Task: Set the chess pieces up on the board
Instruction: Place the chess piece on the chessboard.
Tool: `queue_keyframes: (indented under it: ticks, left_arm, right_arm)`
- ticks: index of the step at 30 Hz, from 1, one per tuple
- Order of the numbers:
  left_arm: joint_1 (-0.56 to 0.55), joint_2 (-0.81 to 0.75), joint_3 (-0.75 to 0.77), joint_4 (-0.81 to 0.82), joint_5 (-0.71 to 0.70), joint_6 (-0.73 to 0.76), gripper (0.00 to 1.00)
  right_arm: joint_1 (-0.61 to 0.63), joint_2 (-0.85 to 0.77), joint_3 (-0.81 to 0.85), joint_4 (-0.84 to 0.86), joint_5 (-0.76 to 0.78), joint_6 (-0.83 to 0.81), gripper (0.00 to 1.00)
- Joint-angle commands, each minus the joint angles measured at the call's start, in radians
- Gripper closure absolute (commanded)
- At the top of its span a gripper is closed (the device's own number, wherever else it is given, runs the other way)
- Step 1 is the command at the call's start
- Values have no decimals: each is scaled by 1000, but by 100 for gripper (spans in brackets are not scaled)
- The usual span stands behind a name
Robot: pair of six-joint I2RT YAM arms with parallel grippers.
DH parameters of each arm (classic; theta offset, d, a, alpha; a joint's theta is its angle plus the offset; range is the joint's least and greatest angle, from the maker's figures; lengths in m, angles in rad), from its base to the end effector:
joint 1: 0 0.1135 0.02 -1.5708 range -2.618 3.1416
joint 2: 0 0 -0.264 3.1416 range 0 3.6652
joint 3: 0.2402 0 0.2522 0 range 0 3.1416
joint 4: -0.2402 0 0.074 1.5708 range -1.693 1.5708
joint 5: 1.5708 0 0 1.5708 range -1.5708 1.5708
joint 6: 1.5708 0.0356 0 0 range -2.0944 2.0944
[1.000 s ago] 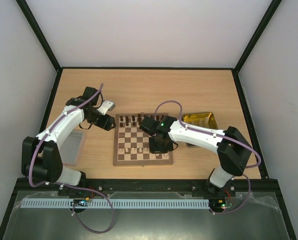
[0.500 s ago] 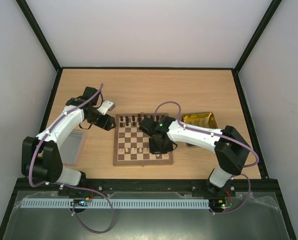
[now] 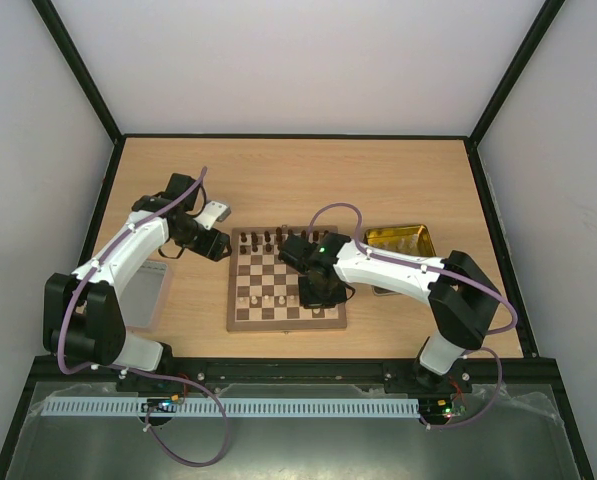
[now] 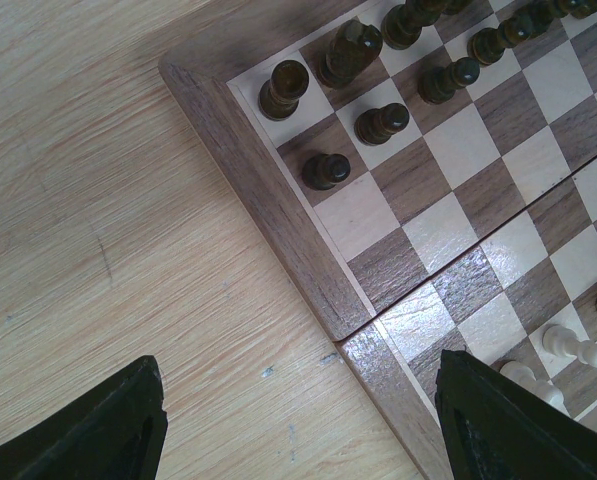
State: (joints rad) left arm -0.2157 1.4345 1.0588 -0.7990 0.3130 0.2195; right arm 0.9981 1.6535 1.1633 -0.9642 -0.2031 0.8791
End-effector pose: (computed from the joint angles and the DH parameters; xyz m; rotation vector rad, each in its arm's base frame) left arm 0.2669 -0.0697 0.2415 0.6701 2.6324 -0.4274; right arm 0.1559 0.2550 0.2061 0.1981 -3.0228 -0.3248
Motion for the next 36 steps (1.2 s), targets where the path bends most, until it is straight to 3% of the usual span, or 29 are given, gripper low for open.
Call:
queue_keyframes:
  ticks: [1, 36]
  left_arm:
    - [-4, 4, -14, -6, 0, -3, 25]
    - [-4, -5, -20, 1, 0, -5, 25]
  right_arm:
    - [4, 6, -5, -36, 18, -2, 90]
    - [4, 8, -6, -30, 13, -7, 91]
